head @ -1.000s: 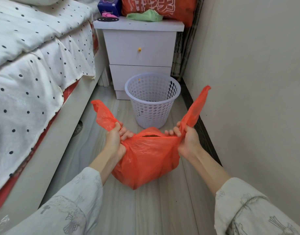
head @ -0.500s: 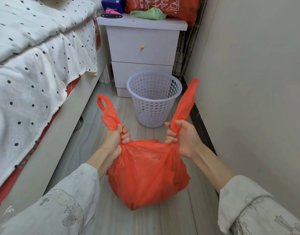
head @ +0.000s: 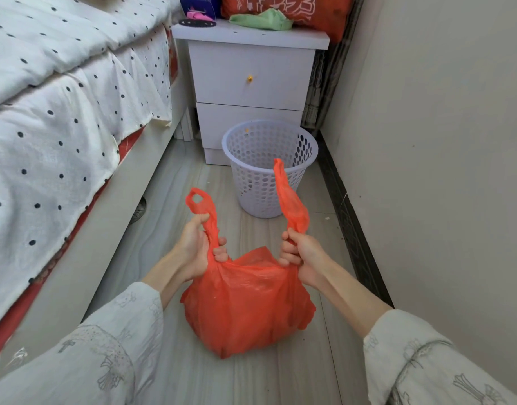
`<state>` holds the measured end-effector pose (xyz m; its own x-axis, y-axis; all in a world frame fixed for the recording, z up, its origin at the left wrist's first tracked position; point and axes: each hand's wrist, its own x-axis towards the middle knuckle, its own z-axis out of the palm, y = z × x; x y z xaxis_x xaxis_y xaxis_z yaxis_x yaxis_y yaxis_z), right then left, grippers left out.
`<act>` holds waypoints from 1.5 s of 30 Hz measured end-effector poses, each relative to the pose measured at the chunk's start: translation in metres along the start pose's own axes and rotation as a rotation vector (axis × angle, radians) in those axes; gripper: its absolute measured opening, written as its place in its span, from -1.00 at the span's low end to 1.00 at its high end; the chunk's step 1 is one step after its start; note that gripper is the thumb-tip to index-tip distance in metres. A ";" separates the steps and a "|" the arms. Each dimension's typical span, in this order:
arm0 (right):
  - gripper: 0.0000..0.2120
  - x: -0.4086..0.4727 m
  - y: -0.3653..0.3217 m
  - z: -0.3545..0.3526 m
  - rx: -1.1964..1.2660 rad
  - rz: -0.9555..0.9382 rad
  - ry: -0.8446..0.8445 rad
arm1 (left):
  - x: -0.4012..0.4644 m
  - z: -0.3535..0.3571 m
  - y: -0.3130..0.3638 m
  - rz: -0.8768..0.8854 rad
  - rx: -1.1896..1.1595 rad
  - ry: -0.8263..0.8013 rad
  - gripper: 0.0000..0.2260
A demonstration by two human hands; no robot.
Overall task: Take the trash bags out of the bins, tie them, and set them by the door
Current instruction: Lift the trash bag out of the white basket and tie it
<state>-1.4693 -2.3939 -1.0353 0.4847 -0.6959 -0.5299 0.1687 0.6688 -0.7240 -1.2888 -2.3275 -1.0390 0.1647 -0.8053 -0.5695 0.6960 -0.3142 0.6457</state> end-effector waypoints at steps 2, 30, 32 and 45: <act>-0.67 0.001 0.003 -0.003 0.028 0.056 0.033 | 0.003 0.000 -0.001 0.040 -0.033 0.006 -0.77; -0.40 0.000 -0.004 0.004 -0.413 0.151 -0.099 | -0.010 0.029 -0.018 0.298 0.972 -0.127 -0.65; -0.42 0.001 -0.003 0.006 -0.303 0.112 -0.068 | -0.009 0.029 -0.020 0.263 1.114 -0.164 -0.66; -0.63 -0.006 -0.006 -0.006 -0.609 0.023 -0.286 | -0.008 -0.002 0.004 -0.242 0.232 -0.215 -0.91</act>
<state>-1.4786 -2.3960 -1.0304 0.7049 -0.5303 -0.4709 -0.3179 0.3573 -0.8782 -1.2863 -2.3217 -1.0327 -0.1521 -0.7734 -0.6155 0.5162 -0.5932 0.6178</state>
